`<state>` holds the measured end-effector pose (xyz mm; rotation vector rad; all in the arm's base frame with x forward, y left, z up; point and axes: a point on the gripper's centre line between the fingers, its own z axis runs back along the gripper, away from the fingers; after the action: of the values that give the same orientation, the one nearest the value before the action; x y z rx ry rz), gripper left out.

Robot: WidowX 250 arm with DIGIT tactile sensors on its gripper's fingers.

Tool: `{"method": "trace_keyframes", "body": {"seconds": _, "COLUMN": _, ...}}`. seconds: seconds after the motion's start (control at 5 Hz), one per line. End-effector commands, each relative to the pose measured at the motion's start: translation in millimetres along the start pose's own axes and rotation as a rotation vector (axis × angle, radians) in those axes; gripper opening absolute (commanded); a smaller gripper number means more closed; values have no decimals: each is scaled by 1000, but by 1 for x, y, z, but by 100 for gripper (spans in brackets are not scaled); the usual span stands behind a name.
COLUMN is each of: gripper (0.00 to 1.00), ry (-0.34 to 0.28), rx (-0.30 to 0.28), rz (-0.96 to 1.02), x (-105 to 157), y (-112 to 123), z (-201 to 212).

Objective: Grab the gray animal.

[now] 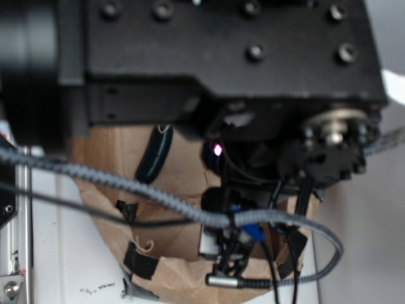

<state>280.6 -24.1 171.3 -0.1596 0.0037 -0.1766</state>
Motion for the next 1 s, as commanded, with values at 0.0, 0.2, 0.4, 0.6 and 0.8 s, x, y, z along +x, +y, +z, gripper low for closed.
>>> {"method": "trace_keyframes", "body": {"seconds": 0.0, "gripper": 100, "ry": -64, "rx": 7, "rz": -36, "x": 5, "y": -7, "z": 17}}
{"method": "trace_keyframes", "body": {"seconds": 0.2, "gripper": 100, "ry": -111, "rx": -15, "rz": 5, "x": 17, "y": 11, "z": -8}}
{"method": "trace_keyframes", "body": {"seconds": 0.4, "gripper": 100, "ry": -124, "rx": -60, "rz": -20, "x": 21, "y": 38, "z": -13}}
{"method": "trace_keyframes", "body": {"seconds": 0.6, "gripper": 100, "ry": -123, "rx": -99, "rz": -53, "x": 14, "y": 61, "z": -11}}
{"method": "trace_keyframes", "body": {"seconds": 0.8, "gripper": 100, "ry": -124, "rx": -105, "rz": -96, "x": -2, "y": 71, "z": -10}}
